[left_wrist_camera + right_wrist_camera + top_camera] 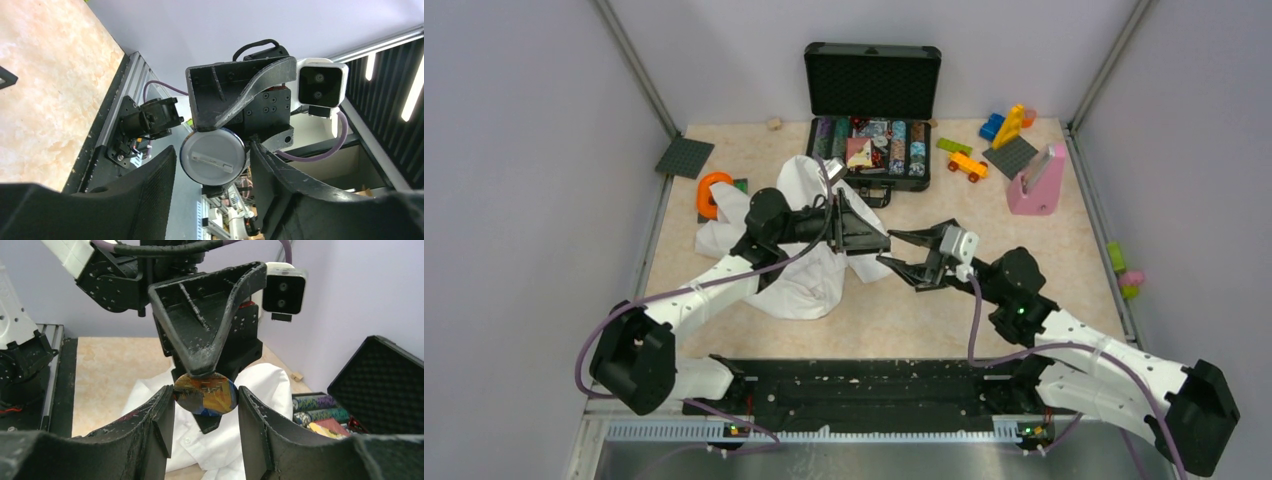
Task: Remove the brooch from the garment
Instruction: Adjust the brooch.
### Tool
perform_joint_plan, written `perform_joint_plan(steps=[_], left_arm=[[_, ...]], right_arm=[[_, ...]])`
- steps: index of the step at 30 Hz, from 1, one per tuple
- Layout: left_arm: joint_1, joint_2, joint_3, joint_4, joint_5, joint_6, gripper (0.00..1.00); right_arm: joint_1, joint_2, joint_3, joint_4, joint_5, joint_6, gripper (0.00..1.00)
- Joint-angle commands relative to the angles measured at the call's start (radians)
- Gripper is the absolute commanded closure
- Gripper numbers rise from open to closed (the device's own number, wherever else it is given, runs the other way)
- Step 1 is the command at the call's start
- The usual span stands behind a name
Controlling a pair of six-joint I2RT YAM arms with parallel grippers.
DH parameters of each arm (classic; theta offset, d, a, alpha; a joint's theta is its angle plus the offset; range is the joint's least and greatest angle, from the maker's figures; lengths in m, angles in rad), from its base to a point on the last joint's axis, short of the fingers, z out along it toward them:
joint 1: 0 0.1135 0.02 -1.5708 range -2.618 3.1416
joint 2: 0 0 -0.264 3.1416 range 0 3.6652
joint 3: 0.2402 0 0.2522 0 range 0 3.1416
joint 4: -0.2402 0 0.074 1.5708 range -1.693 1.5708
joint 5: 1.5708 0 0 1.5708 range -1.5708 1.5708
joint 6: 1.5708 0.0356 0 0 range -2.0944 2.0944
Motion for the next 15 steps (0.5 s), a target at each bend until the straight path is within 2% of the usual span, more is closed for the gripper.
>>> perform_joint_plan(steps=[1, 4, 6, 10, 15], left_arm=[[0.001, -0.033, -0.005, -0.06, -0.021, 0.101, 0.34], [0.014, -0.062, 0.004, -0.172, -0.044, 0.189, 0.18], [0.026, -0.089, 0.016, -0.283, -0.072, 0.274, 0.11], [0.068, -0.163, 0.025, -0.507, -0.184, 0.447, 0.07], [0.079, -0.261, -0.004, -0.723, -0.449, 0.669, 0.07]], right_arm=[[0.012, -0.022, 0.091, -0.141, 0.045, 0.04, 0.71], [0.012, -0.035, 0.12, -0.29, 0.073, 0.061, 0.71], [0.012, -0.043, 0.136, -0.392, 0.09, 0.067, 0.72], [0.012, -0.044, 0.186, -0.627, 0.14, 0.074, 0.74], [0.012, 0.032, 0.297, -0.921, 0.287, 0.107, 0.74]])
